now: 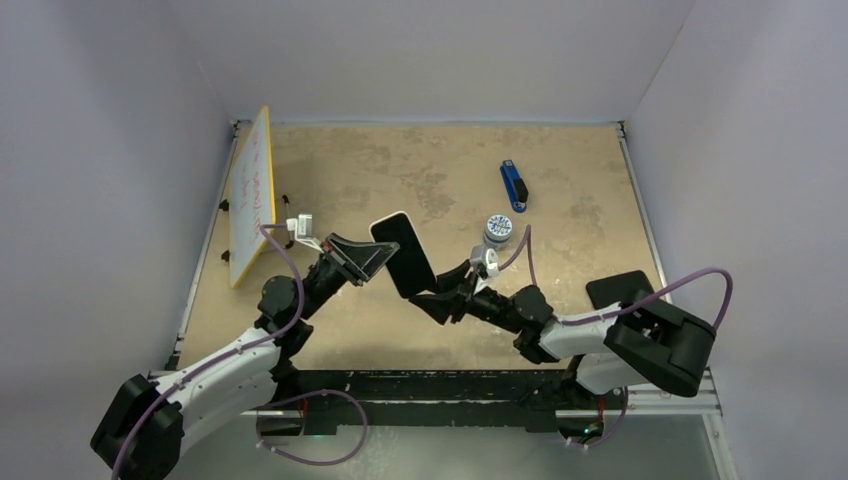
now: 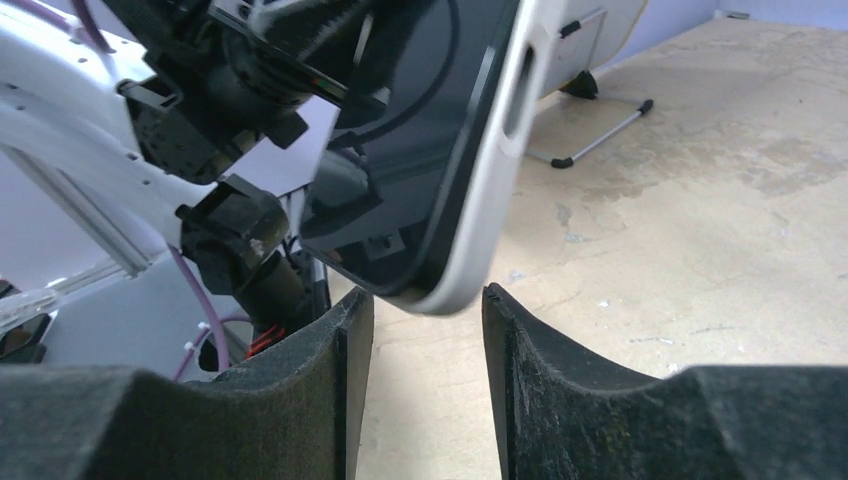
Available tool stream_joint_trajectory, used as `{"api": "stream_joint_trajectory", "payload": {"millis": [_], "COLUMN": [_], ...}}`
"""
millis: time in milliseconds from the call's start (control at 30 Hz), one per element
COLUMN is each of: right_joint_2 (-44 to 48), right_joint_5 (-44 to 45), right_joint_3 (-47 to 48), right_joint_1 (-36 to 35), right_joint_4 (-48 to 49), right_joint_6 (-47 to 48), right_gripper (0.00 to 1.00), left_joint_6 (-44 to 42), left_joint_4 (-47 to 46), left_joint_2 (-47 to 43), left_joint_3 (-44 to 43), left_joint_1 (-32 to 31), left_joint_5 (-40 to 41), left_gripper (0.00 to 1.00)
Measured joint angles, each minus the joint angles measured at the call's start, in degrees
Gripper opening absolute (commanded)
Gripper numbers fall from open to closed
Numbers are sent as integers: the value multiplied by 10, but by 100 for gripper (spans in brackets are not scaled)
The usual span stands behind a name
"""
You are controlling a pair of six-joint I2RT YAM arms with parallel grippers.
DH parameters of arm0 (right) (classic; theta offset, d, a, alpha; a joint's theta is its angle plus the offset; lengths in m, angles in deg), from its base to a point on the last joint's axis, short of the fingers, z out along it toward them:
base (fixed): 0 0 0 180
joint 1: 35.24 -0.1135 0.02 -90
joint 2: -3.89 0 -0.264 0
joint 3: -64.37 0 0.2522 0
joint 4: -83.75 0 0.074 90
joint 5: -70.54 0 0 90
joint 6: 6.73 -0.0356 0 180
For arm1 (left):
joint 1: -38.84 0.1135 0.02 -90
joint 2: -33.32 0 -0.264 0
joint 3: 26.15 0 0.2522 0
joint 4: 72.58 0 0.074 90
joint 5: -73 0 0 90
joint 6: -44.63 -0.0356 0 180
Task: Take the phone out of the phone case
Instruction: Remove the phone case from the phone.
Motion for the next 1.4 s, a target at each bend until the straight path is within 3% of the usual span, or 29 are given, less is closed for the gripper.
{"api": "stream_joint_trajectory", "payload": {"millis": [633, 1067, 1400], "right_joint_2": [51, 52, 52], "right_joint_5": [-35, -35, -58], "right_joint_3": [-14, -17, -22], "right_joint_1": [3, 9, 22], "right_joint_4": [-1, 0, -2], "right_joint_6": [6, 3, -3], "right_gripper": [45, 37, 44], "left_joint_6": [-6, -7, -25], "left_joint_4": [19, 19, 42], "left_joint_2": [2, 2, -9], "left_joint_3": [-11, -16, -18], "left_joint_1": [11, 14, 15], "left_joint_5": [-49, -73, -84], "left_gripper": [0, 0, 0]}}
